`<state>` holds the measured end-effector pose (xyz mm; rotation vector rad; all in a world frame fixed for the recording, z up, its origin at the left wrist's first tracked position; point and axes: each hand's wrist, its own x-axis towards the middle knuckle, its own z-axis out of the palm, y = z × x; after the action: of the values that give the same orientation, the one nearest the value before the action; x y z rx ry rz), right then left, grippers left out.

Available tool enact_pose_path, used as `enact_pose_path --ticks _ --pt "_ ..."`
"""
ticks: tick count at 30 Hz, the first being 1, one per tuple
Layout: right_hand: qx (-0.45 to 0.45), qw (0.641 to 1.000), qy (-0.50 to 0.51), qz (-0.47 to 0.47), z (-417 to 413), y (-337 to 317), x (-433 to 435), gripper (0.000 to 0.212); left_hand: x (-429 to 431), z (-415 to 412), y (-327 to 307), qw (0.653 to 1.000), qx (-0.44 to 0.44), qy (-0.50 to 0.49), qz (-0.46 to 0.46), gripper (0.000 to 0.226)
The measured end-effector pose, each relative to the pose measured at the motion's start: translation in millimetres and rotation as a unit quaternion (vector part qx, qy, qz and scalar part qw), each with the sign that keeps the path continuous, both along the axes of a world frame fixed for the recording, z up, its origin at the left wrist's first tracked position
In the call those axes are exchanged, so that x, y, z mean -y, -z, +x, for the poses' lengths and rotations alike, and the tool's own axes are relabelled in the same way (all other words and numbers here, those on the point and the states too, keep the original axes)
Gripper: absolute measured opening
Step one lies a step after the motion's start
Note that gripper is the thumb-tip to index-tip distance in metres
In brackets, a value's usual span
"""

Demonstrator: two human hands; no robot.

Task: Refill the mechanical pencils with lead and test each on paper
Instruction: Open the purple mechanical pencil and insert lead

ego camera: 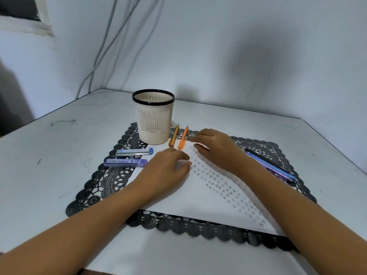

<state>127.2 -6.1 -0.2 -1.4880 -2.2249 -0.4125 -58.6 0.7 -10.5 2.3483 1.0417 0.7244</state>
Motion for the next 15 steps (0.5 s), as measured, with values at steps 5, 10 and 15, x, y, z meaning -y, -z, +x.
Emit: enact_pose_path --ticks 5,10,15 --pt "-0.007 0.993 0.107 0.044 34.5 -5.6 43.6 0.013 6.5 0.8 -2.3 0.999 -0.023 0.032 0.023 0.028" --pt "0.001 0.971 0.231 0.062 63.4 0.9 79.3 0.009 6.8 1.4 -4.1 0.998 -0.031 0.039 0.038 0.027" --pt "0.003 0.958 0.282 0.05 78.2 12.4 91.4 0.006 6.7 0.9 -2.4 0.998 -0.027 0.04 0.032 0.025"
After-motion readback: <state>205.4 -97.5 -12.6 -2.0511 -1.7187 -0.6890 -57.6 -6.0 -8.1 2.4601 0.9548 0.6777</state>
